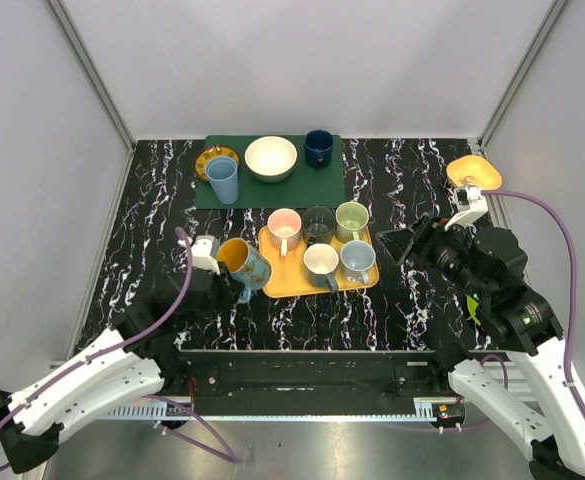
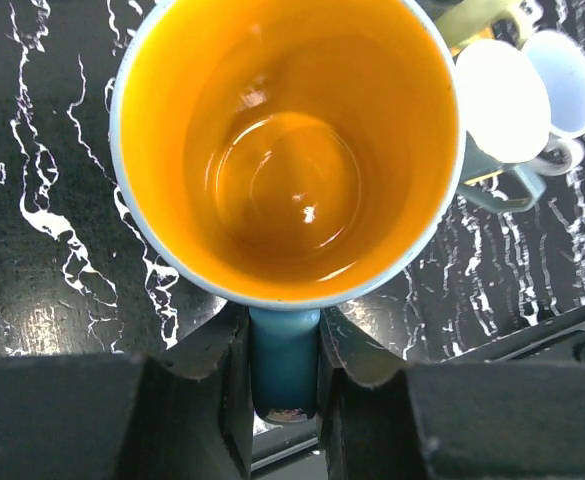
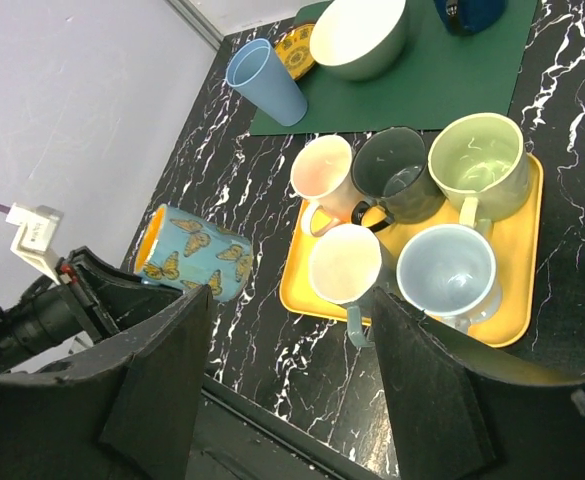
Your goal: Turn the mug right side up
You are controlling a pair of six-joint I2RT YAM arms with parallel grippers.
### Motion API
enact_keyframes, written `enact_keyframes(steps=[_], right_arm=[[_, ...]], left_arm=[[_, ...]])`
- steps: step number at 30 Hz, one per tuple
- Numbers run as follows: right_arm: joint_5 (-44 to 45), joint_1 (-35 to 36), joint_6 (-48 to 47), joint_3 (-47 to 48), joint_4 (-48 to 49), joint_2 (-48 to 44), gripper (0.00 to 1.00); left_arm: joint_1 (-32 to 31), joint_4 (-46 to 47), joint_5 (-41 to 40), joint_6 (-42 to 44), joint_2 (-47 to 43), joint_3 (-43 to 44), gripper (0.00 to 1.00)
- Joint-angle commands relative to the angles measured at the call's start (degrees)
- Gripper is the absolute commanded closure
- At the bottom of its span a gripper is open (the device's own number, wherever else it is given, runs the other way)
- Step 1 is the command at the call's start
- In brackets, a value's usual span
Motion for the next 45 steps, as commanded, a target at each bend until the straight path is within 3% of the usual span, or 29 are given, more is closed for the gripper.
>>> enact_keyframes(steps=[1, 13, 25, 36, 38, 39, 40, 45], right_arm=[[2.35, 0.31, -1.92, -0.19, 0.23, -0.28, 0.30], [2.09, 0.31, -1.65, -3.35, 0.23, -1.33, 0.30], [3.32, 0.40, -2.97, -5.11, -0.21, -2.21, 0.30], [3.41, 0.31, -3.41, -5.72, -0.21, -1.77, 0.30], [3.15, 0.22, -3.59, -5.90, -0.29, -1.77, 0.30], [3.23, 0.31, -3.59, -5.90, -0.21, -1.68, 0.30], [3.24, 0.31, -3.59, -5.99, -0.21, -1.60, 0.30], [3.32, 0.31, -3.76, -5.99, -0.03, -1.24, 0.30]], left_arm=[[-1.93, 12.82, -3.11, -0.23, 2.65, -1.52, 1.00], [-2.73, 32.17, -5.05, 3.81, 9.86, -8.21, 1.00], [-5.98, 34.72, -7.42, 4.16, 26.29, -4.34, 1.00], [-9.67, 34.30, -9.79, 4.69, 34.65, -0.12, 1.00], [-10.11, 31.58, -10.32, 4.34, 35.44, 0.84, 0.93], [-10.20, 30.87, -10.41, 4.34, 35.53, 1.11, 0.80], [-10.29, 30.16, -10.41, 4.43, 35.62, 1.37, 0.75], [-11.34, 25.50, -12.95, 3.73, 34.57, 1.37, 0.60]])
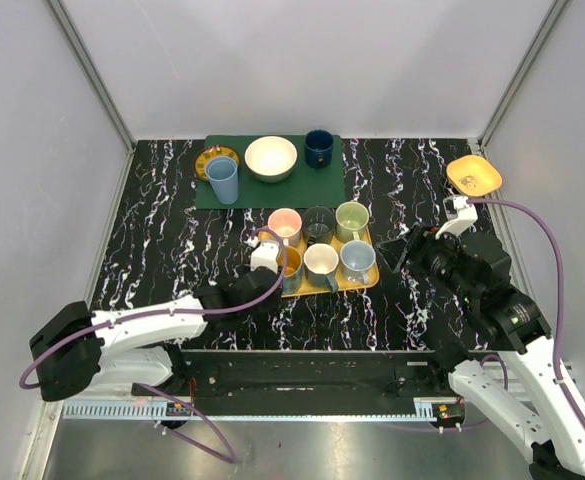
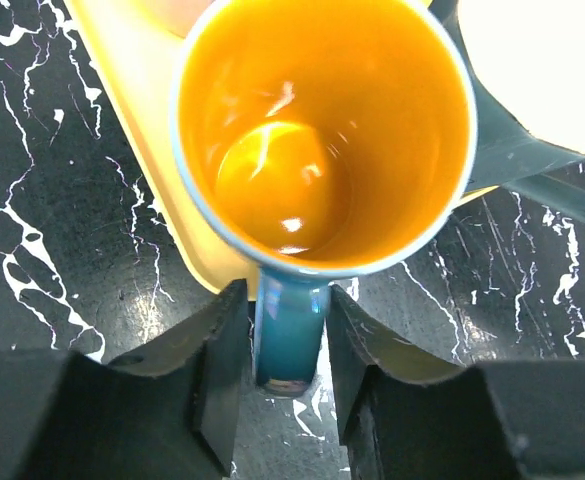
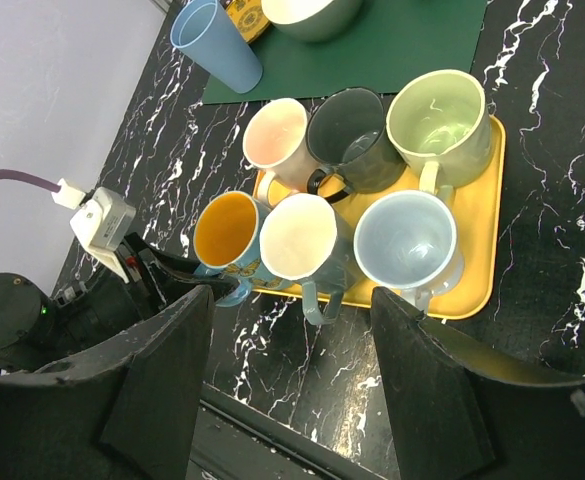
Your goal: Turn the mug right side up
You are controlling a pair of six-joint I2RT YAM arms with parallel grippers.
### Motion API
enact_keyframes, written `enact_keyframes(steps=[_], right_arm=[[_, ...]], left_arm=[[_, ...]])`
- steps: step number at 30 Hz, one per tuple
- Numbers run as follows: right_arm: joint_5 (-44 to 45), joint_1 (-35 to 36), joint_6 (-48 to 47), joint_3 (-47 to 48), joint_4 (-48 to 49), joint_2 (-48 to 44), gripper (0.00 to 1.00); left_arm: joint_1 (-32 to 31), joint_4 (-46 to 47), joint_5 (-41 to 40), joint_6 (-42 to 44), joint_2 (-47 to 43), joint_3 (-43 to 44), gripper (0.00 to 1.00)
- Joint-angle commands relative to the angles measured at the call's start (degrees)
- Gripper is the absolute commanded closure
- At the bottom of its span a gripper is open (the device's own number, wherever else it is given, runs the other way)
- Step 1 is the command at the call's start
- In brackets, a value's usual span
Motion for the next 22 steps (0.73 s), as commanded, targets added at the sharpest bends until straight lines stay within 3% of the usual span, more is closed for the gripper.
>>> enact_keyframes(steps=[1, 7, 10, 12, 13, 18, 22], right_arm=[[1.36, 0.31, -1.18, 0.02, 0.60, 0.42, 0.30], [1.00, 0.31, -0.83, -0.15, 0.69, 0.59, 0.30], [1.00, 0.31, -0.66, -0.15, 0.34, 0.15, 0.30], [1.09, 0.22, -0.74, -0.50, 0.34, 0.24, 0.30], [1.27, 0.31, -0.74, -0.68, 0.43, 0.42, 0.30], [1.09, 0.22, 0.31, -2.87, 2.01, 1.03, 0.30], [0.91, 0.31, 0.84, -2.61, 2.19, 1.30, 0.30]], left_arm=[[-1.09, -1.14, -4.78, -0.93, -2.09, 2.64, 0.55], [-2.58, -8.86, -8.56, -3.21, -5.95, 2.90, 0.43], [-4.95, -19.75, -12.68, -6.11, -12.87, 5.45, 0.38], [-5.57, -28.80, -17.59, -12.22, -17.72, 7.03, 0.06], [-5.58, -31.53, -19.71, -15.14, -22.18, 7.56, 0.01], [-5.58, -38.85, -26.30, -27.79, -30.21, 7.39, 0.01], [-5.58, -44.46, -28.78, -35.98, -26.54, 9.31, 0.01]])
